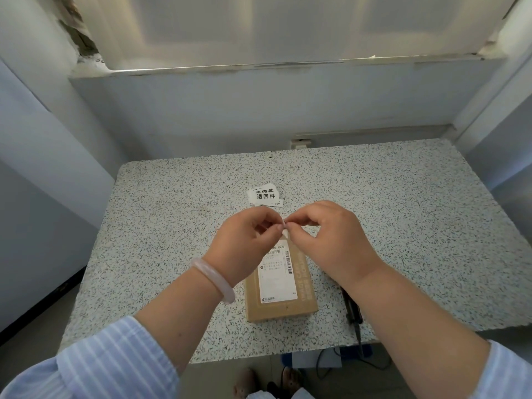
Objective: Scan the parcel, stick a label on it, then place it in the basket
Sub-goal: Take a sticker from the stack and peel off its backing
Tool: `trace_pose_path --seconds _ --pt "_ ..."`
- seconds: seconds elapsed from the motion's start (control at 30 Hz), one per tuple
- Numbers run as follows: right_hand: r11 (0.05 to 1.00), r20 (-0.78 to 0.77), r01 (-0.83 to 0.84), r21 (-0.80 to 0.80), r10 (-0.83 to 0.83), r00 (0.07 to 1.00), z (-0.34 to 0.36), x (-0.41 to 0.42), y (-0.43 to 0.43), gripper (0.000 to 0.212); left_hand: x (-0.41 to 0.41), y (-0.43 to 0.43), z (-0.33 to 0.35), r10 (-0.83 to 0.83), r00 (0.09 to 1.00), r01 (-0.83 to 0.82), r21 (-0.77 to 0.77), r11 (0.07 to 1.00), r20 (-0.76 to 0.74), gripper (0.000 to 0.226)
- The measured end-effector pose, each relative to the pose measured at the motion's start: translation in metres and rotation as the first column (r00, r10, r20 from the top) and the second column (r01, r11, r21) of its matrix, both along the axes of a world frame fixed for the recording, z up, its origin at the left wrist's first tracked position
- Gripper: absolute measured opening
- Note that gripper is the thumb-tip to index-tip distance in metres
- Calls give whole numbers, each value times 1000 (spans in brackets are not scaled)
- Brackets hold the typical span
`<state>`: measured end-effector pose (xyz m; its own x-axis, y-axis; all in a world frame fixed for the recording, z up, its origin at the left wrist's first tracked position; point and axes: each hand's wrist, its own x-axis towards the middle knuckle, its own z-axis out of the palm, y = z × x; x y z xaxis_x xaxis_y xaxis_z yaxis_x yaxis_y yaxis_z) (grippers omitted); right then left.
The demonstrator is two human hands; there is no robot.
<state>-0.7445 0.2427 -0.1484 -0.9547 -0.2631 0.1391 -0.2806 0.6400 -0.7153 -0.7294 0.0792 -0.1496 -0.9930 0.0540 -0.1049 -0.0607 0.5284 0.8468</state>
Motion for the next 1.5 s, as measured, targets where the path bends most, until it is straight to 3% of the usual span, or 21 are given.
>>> trace_pose_path --seconds 0.27,0.47,0.7,0.83,0.93,1.07,1.3,1.5 --pt "987 -133 -55 150 76 988 2 -3 -1 9 1 2 1 -143 950 29 -378 926 -279 12" --pt "976 -218 -65 208 111 970 1 -3 -6 9 -4 2 1 -155 904 -35 -431 902 -398 21" --pt "993 -165 -33 111 51 985 1 -2 -5 6 2 6 4 12 976 -48 -160 986 -219 10" --pt "1000 7 -13 -16 13 1000 3 -3 -2 12 4 6 6 70 996 -64 117 991 -56 15" --pt "983 256 -26 -183 73 964 7 -4 1 23 5 6 8 66 997 -73 279 957 36 19" --pt "944 458 49 -326 113 882 12 -7 6 12 4 4 9 64 996 -78 308 948 57 21" --pt "951 433 19 -308 122 893 19 -9 13 13 3 3 8 99 995 -98 142 985 1 20" --pt "959 433 35 -283 95 896 21 -10 13 11 0 3 8 59 996 -76 324 943 63 6"
